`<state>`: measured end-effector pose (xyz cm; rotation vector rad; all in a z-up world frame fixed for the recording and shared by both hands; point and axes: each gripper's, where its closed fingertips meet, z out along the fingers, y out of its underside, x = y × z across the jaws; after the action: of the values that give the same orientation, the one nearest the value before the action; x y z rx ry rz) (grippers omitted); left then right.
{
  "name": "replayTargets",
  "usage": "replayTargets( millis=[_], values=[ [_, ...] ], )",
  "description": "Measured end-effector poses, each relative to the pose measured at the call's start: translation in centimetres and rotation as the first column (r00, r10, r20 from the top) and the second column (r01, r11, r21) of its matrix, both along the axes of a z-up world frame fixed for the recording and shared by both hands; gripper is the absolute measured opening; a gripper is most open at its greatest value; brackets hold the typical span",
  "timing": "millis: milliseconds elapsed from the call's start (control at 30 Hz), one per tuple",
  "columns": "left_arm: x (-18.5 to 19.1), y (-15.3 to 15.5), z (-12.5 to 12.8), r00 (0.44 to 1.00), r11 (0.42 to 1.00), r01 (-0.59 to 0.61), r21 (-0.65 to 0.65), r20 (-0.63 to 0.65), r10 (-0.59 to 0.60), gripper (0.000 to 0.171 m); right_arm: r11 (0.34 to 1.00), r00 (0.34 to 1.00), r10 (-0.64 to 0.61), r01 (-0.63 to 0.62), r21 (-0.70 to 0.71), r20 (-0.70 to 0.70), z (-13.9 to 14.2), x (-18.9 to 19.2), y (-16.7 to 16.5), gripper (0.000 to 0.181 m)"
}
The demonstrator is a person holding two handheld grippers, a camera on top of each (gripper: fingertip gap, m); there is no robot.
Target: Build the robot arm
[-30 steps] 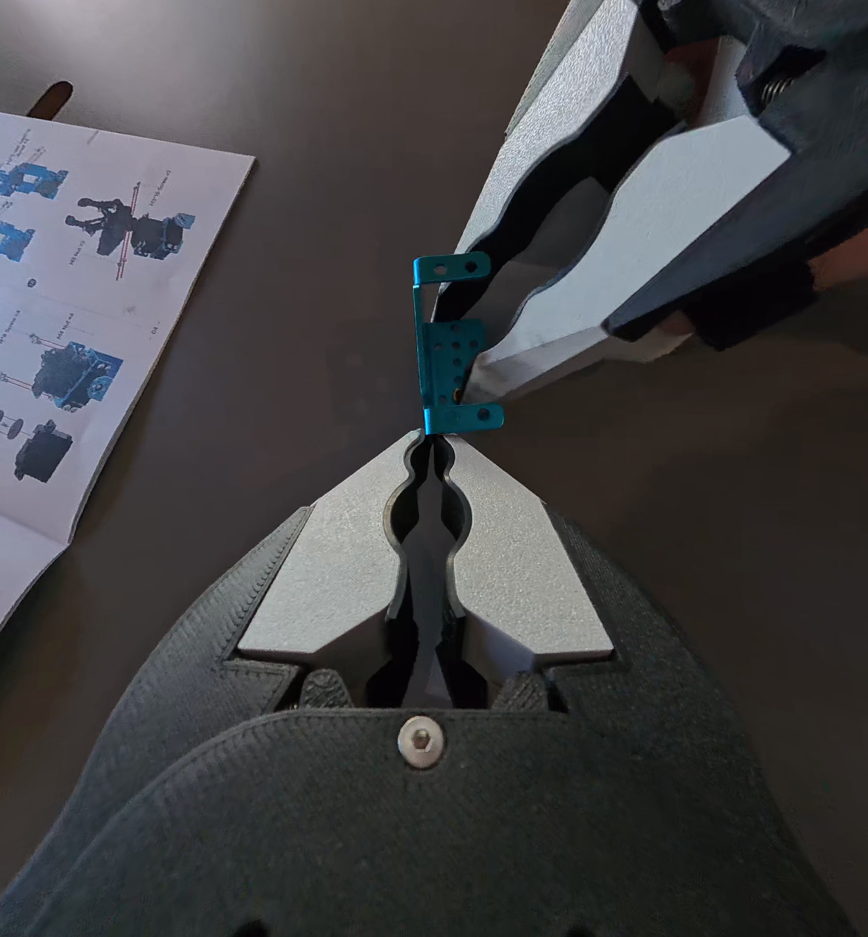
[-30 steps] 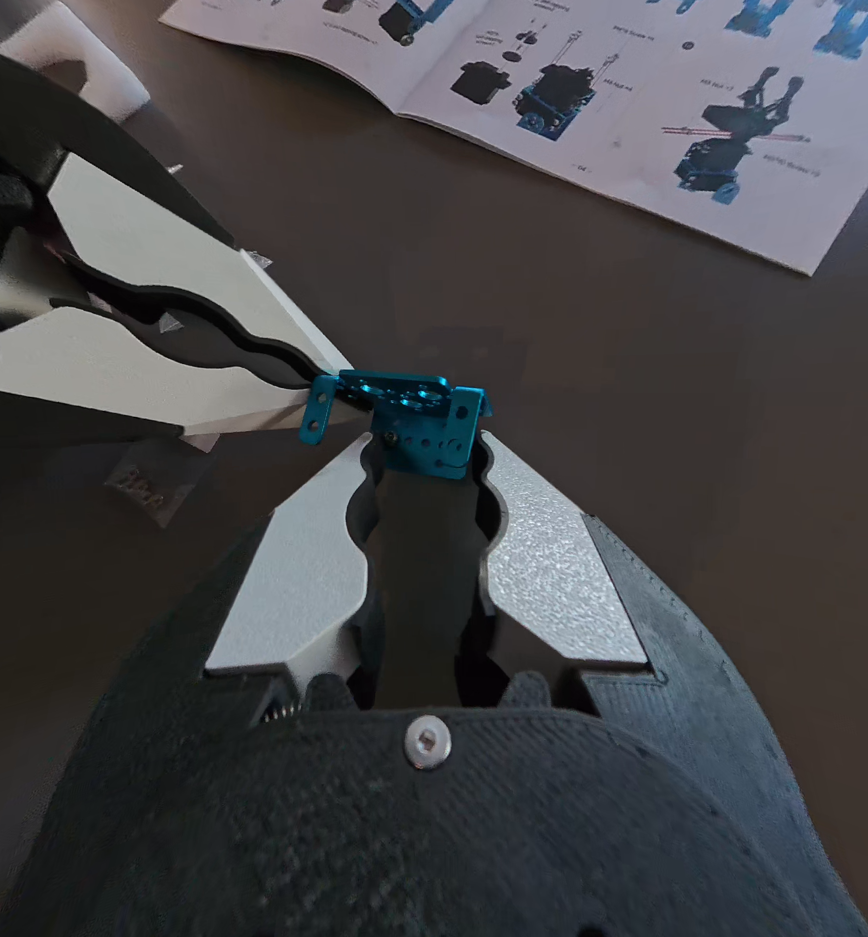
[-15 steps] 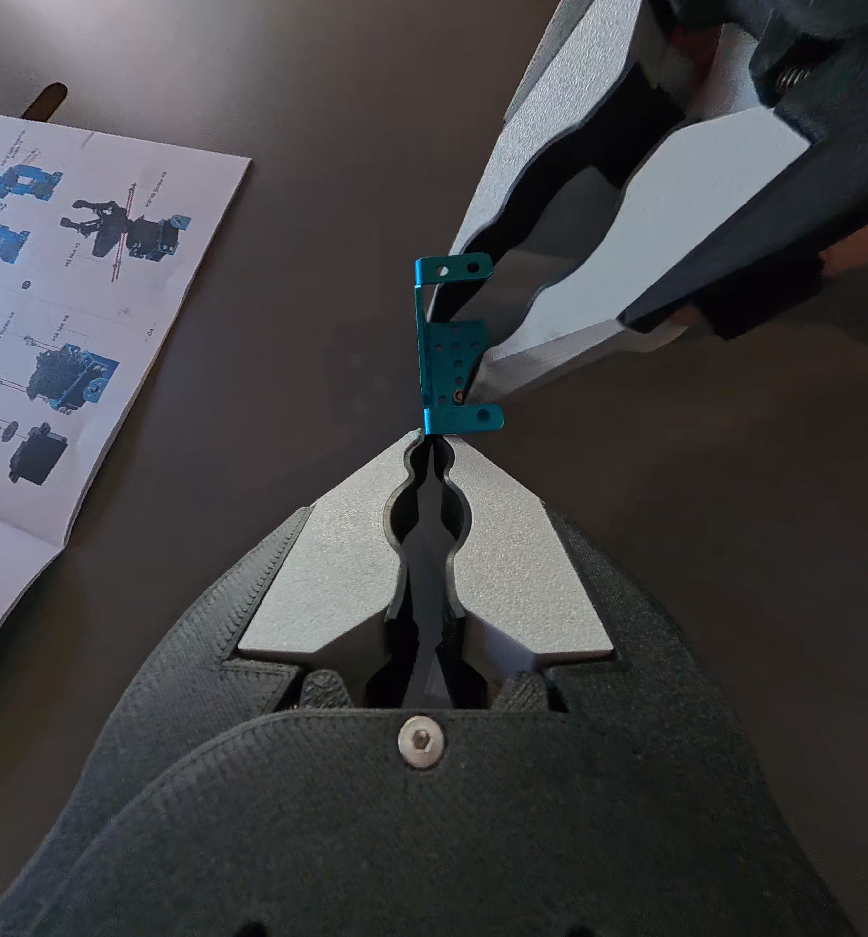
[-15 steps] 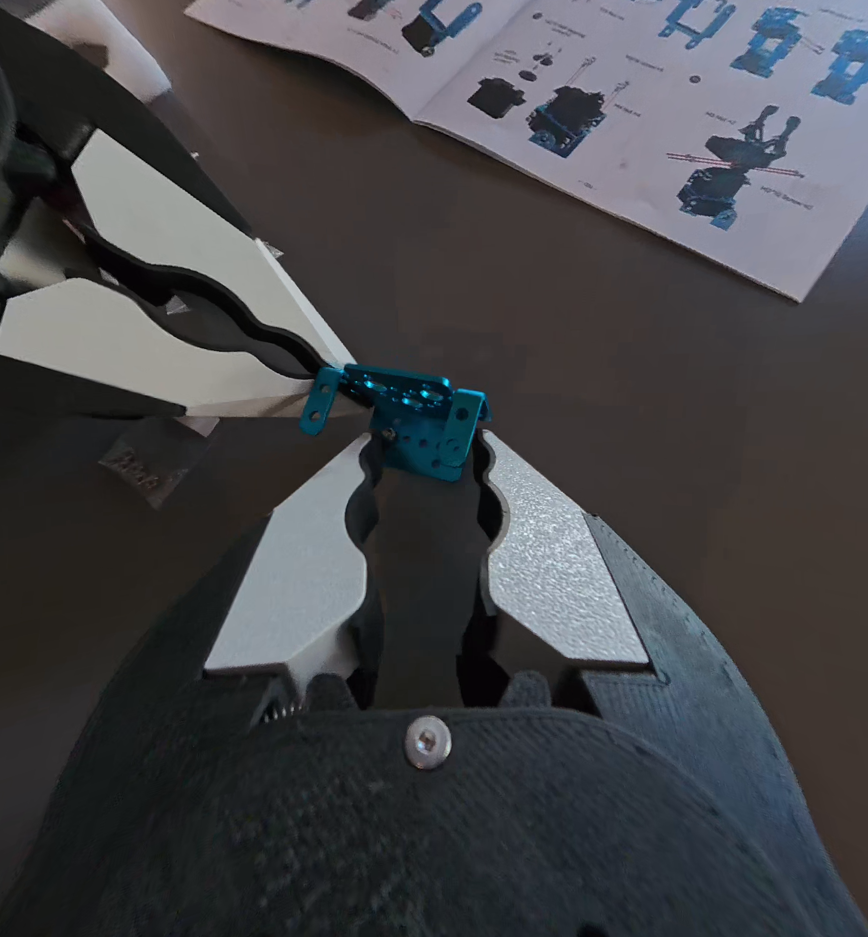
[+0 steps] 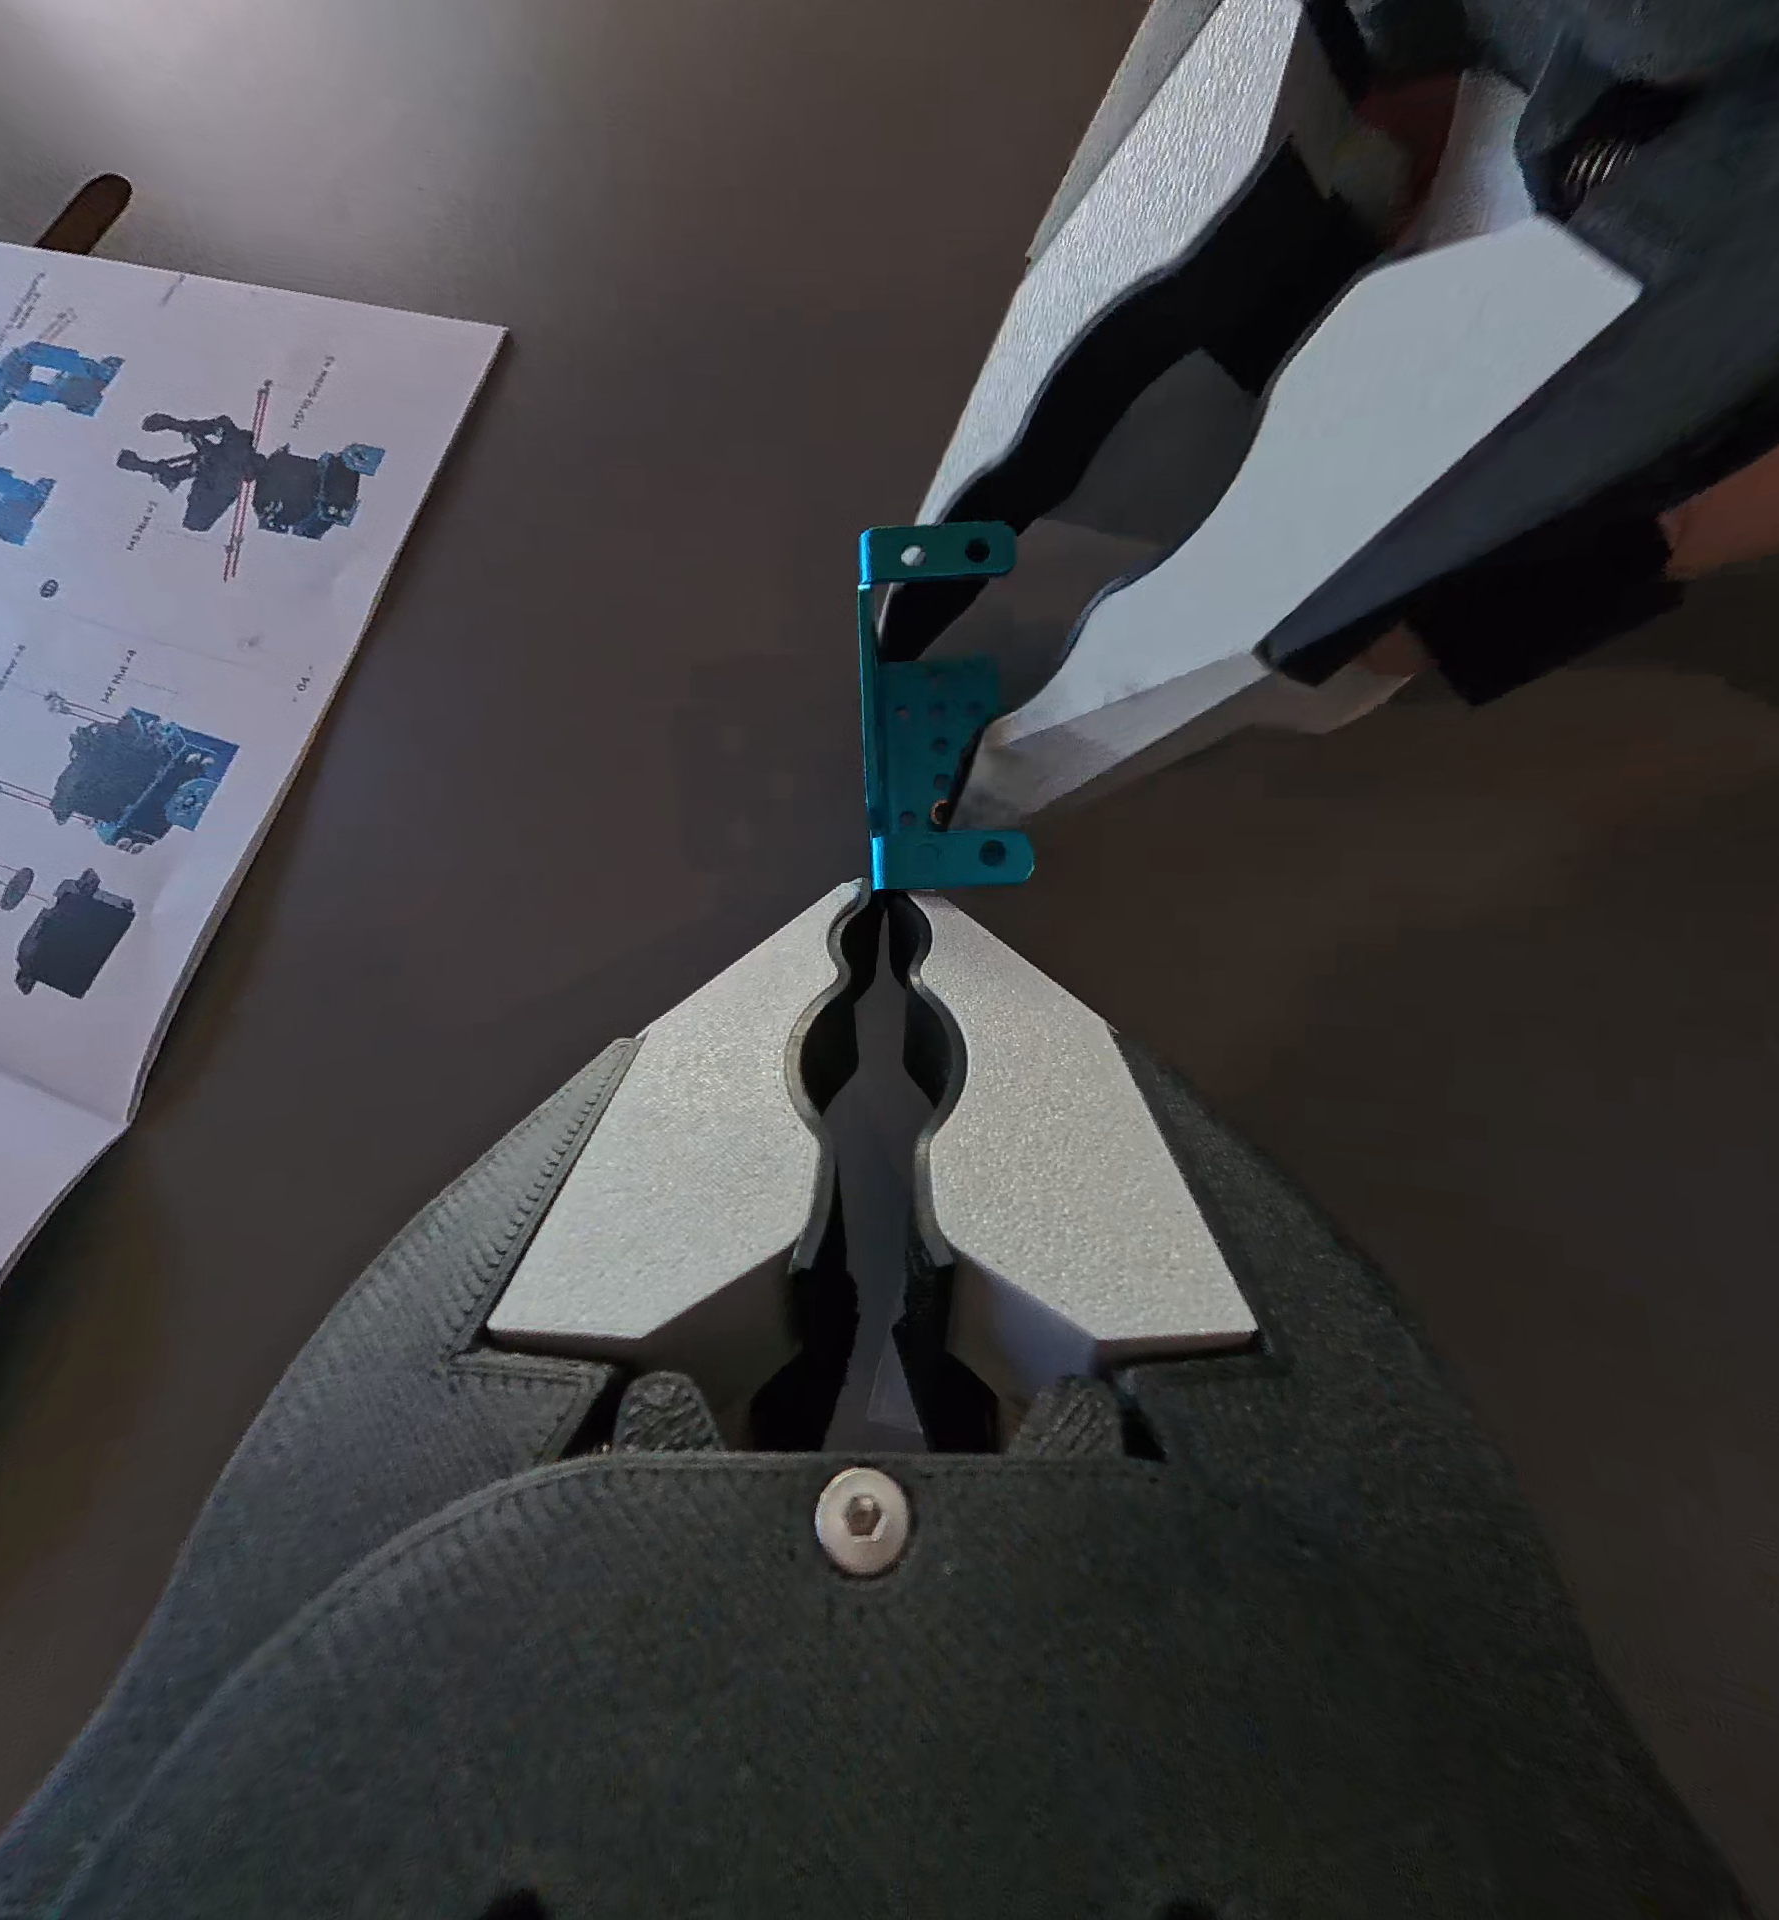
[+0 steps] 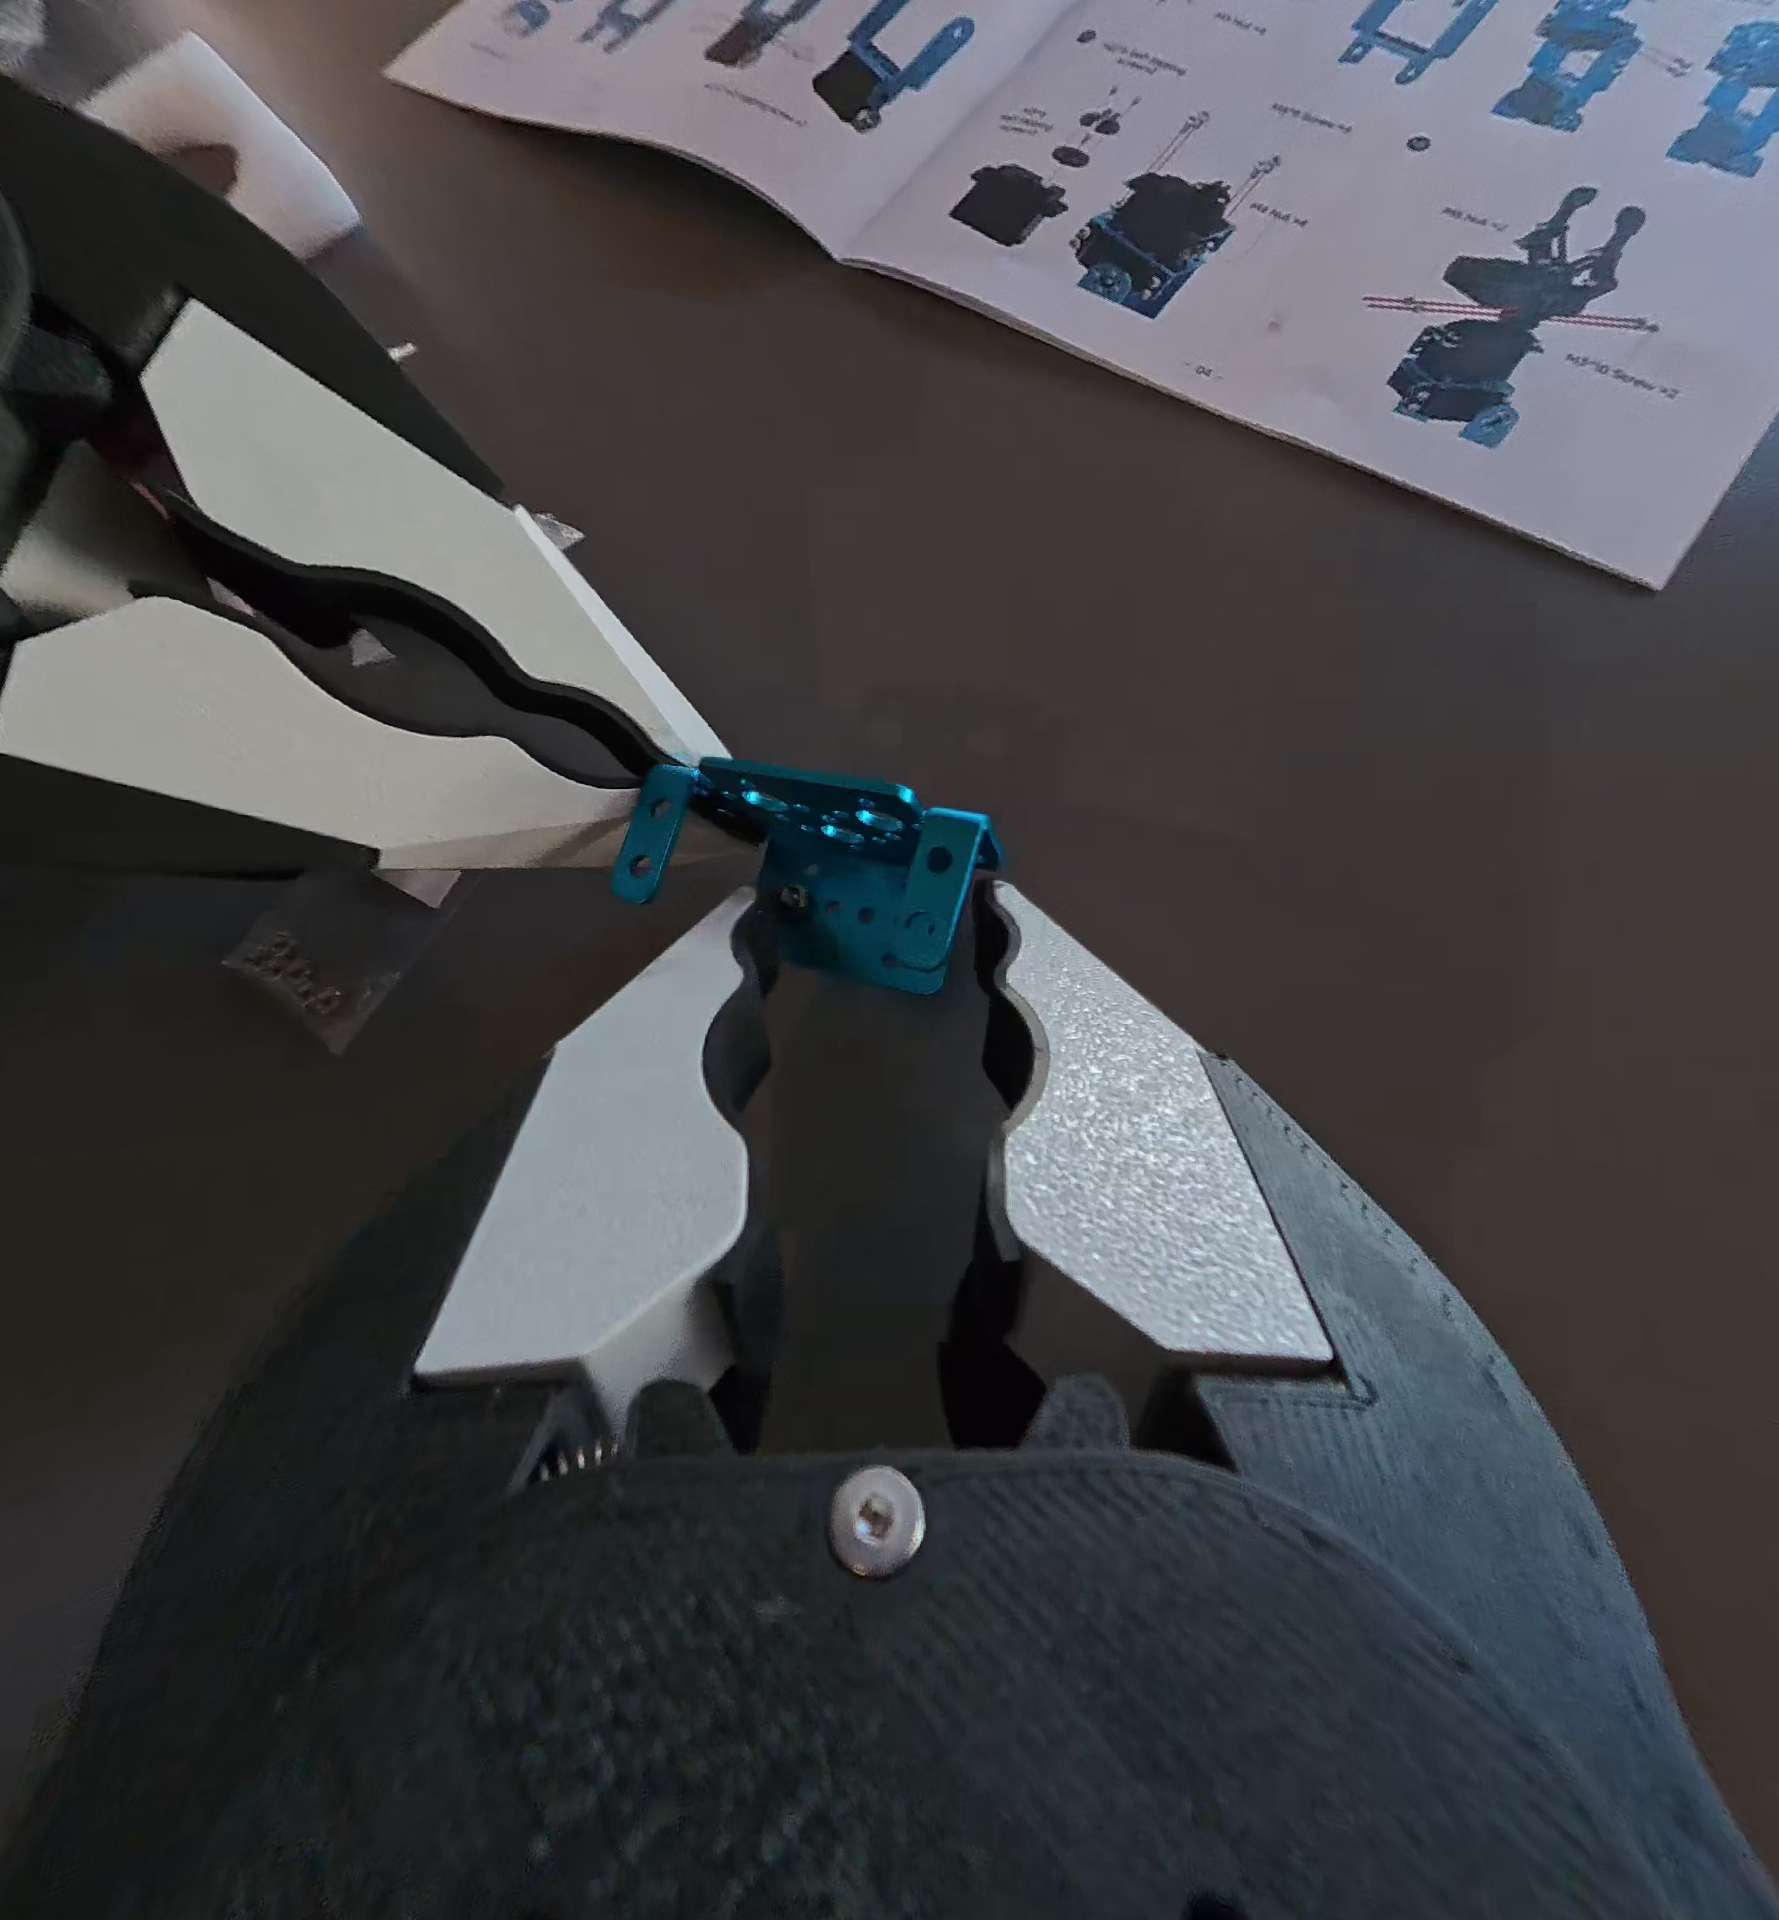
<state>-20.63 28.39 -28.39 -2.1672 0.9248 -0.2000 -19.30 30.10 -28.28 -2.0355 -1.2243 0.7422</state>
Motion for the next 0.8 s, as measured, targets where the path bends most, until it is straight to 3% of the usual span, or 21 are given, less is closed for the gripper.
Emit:
replayTargets(
  millis=[167,333,500,700,800],
  values=[
    [0.0,-0.1,0.0,1.0,1.0,0.005,0.003,-0.004,-0.005,0.0,0.999,1.0,0.031,-0.031,-0.011,-0.003,-0.1,0.0,-0.3,0.035],
    [0.1,-0.1,0.0,1.0,1.0,0.008,0.005,-0.006,-0.008,0.001,0.997,0.998,0.047,-0.048,-0.055,-0.034,0.1,1.0,-0.3,0.022],
    [0.1,-0.1,0.0,1.0,1.0,0.005,0.001,-0.002,-0.005,0.0,1.0,0.999,0.013,-0.014,-0.027,-0.031,0.3,0.2,-0.1,0.042],
    [0.2,-0.1,0.0,1.0,1.0,0.009,0.001,0.001,-0.009,0.001,0.999,0.999,0.034,-0.035,-0.028,-0.007,-0.1,0.3,-0.3,0.034],
    [0.2,-0.1,0.0,1.0,1.0,0.01,0.003,-0.003,-0.01,0.0,0.998,0.999,0.029,-0.031,-0.06,-0.036,0.2,1.0,-0.2,0.02]
  ],
)
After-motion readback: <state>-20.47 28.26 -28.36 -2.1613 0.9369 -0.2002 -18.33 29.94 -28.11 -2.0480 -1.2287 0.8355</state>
